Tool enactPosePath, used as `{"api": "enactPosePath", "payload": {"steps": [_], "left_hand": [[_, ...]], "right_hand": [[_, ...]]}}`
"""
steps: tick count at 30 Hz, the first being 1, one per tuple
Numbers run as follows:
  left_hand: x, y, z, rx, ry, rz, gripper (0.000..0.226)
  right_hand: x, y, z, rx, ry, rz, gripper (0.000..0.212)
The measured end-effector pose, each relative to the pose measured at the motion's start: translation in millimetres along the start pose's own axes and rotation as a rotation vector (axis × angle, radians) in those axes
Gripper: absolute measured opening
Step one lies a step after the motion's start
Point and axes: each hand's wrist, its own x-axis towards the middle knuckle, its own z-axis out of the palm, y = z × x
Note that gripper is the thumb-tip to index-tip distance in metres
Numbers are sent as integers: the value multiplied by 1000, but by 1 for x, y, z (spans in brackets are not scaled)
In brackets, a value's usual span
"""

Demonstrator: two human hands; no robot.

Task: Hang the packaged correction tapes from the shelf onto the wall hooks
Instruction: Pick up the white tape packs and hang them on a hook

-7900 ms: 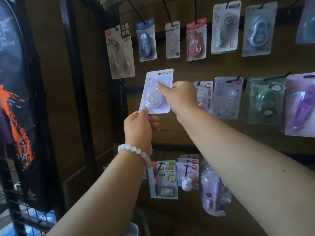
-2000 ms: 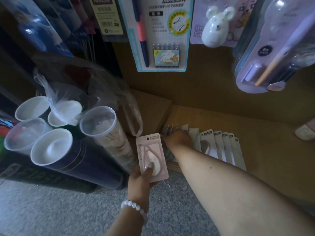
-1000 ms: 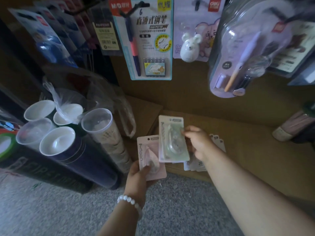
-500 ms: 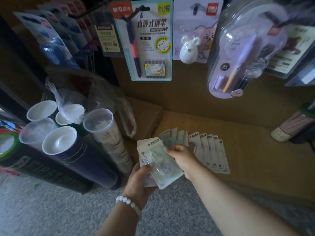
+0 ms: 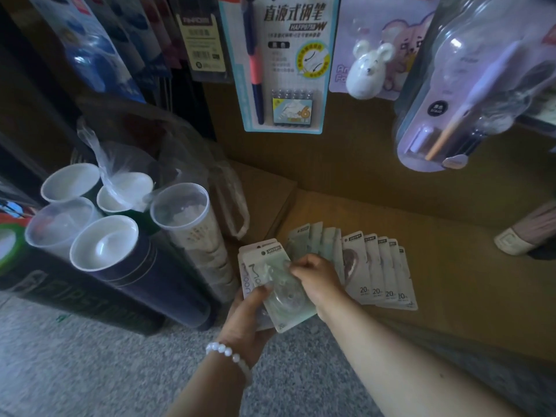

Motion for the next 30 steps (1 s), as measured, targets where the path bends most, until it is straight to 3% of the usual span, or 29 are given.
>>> {"api": "enactPosePath", "payload": {"steps": [9,12,14,21,25,30], "left_hand": [[-5,1,8,149,66,55,55],[-7,4,10,102,84,62,59],[-7,5,6,77,97,60,60],[-6,-2,-1,91,99,73,55],[-4,-5,-6,99,117,60,59],[-2,-5,-8,106,121,67,61]], "right_hand": [[-6,0,5,26,-44,14,30],[8,-2,1,10,94,7,25],[20,-4,-9,-100,177,44,26],[43,-2,-10,-442,195,128,30],[52,0,-5,-535,215,144,23],[60,4,3,-447,226,129,22]]}}
